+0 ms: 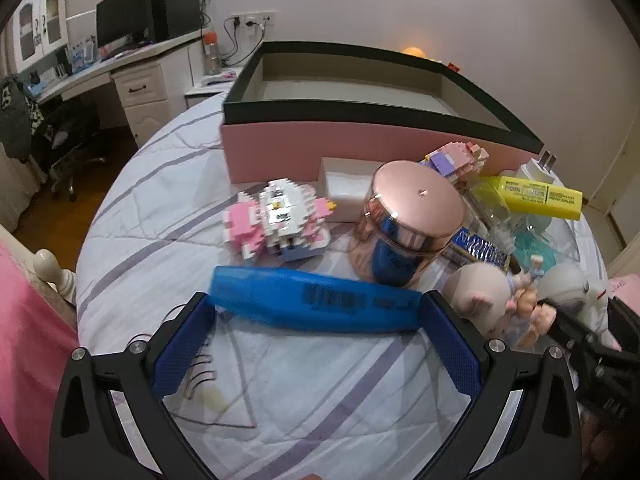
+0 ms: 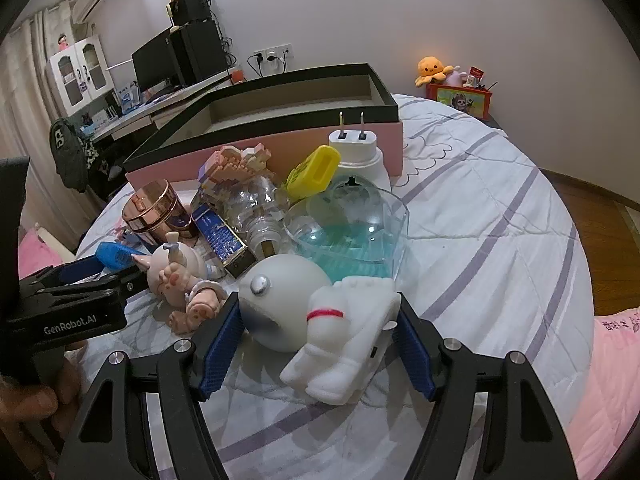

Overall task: Organize rigid objects
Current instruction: 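Lower the left tool to the blue highlighter while the right tool grasps the white astronaut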

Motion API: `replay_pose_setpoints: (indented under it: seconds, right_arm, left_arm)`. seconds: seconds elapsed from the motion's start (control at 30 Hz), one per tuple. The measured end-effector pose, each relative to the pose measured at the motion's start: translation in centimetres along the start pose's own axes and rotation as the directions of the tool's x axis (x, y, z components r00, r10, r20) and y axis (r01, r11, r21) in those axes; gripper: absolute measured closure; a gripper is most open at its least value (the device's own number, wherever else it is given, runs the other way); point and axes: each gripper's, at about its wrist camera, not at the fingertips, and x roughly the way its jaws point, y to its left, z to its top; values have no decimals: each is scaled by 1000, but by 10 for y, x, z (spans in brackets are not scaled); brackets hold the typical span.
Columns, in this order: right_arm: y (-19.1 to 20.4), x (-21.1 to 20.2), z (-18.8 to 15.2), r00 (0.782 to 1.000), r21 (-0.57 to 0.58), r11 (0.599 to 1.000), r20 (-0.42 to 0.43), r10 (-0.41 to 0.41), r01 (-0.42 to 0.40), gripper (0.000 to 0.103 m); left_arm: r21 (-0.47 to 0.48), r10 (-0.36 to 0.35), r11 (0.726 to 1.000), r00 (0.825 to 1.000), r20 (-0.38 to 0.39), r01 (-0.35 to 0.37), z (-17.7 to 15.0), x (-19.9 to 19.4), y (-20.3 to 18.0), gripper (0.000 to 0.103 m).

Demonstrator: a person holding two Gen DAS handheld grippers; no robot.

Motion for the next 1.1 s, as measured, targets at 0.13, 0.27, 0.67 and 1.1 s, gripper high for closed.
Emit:
replay_pose_setpoints:
  seconds: [0.13,0.27,0.67,1.1]
  right_arm:
    - [0,-3,-1,1000,-2,1000,-4,3,-3,31]
    - [1,-1,0,1000,1,1000,-4,-6,6,31]
    - [3,-1,1,1000,-8,1000,-8,-6,6,31]
    - [7,-2,0,1000,-19,1000,-8,2,-3,31]
  left_arm:
    - [19,-1,1000,1000,-10,1,-12,-6,11,2]
    - [11,-11,1000,1000,-19,11,-6,-5,0,0]
    - [91,-14,996,999,-32,16,4,4,-11,10]
    - [-22,-47,999,999,28,47,-2,-12,21,2]
